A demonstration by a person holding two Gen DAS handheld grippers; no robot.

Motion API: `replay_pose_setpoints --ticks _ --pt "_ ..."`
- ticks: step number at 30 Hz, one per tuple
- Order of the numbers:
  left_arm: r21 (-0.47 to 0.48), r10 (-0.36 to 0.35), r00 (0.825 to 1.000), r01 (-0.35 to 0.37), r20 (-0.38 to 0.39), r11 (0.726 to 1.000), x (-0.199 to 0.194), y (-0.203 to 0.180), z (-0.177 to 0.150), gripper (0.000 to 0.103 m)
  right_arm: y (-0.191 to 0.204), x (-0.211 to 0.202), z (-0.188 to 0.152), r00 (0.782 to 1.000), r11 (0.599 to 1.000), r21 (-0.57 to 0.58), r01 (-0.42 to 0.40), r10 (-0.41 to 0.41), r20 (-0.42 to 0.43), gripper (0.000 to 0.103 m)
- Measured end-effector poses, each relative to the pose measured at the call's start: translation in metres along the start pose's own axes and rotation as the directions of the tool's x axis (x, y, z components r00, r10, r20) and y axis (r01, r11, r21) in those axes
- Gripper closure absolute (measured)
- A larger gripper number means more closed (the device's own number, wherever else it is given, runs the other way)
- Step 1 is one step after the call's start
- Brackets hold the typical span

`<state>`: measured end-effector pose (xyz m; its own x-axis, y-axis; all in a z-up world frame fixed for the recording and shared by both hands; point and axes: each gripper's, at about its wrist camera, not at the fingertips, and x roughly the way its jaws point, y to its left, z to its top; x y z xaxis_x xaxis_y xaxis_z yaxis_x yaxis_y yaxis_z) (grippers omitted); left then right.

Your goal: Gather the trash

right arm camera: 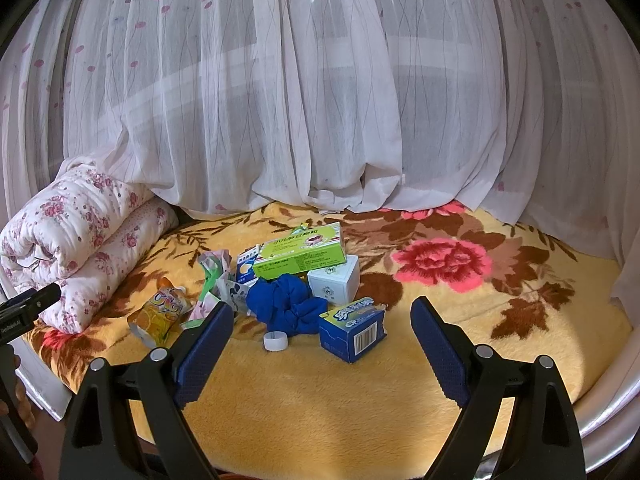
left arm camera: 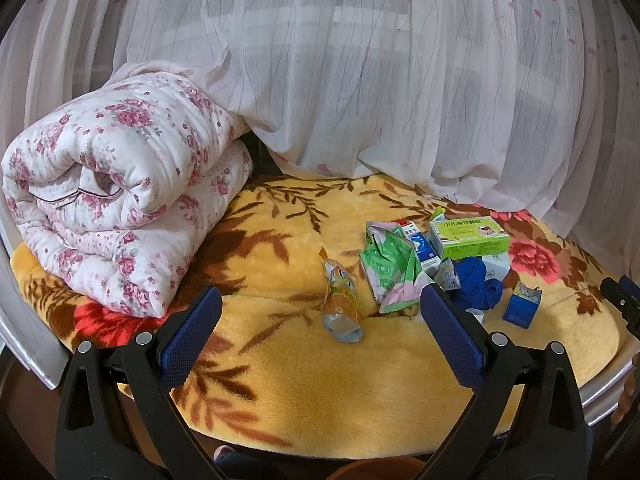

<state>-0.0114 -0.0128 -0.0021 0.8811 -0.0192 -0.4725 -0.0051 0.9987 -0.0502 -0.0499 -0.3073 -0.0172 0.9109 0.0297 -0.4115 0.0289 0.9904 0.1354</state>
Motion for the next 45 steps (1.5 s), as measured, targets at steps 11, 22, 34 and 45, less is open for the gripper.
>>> replay_pose_setpoints --ticks 11,22,34,45 --pt "0.004 0.004 0.994 -0.004 -0.109 1.0 0.036 0.004 -0.025 0.006 0.005 0.058 -0.029 0.992 0.998 -0.007 0.055 -0.056 -0.114 0.012" --pt "0.005 0.013 0.98 -0.012 -0.197 1.0 0.065 0.01 -0.039 0.006 0.003 0.159 -0.039 0.945 0.981 0.006 0.194 -0.186 -0.268 0.012" --pt "0.014 0.003 0.973 0.001 -0.231 1.0 0.085 0.004 -0.04 0.006 -0.01 0.191 -0.043 0.911 0.954 0.024 0.297 -0.276 -0.307 0.03" --pt "-0.014 -0.059 0.971 0.058 -0.233 0.998 0.111 0.003 -0.037 0.006 -0.009 0.134 -0.03 0.954 0.971 0.047 0.236 -0.222 -0.204 0.031"
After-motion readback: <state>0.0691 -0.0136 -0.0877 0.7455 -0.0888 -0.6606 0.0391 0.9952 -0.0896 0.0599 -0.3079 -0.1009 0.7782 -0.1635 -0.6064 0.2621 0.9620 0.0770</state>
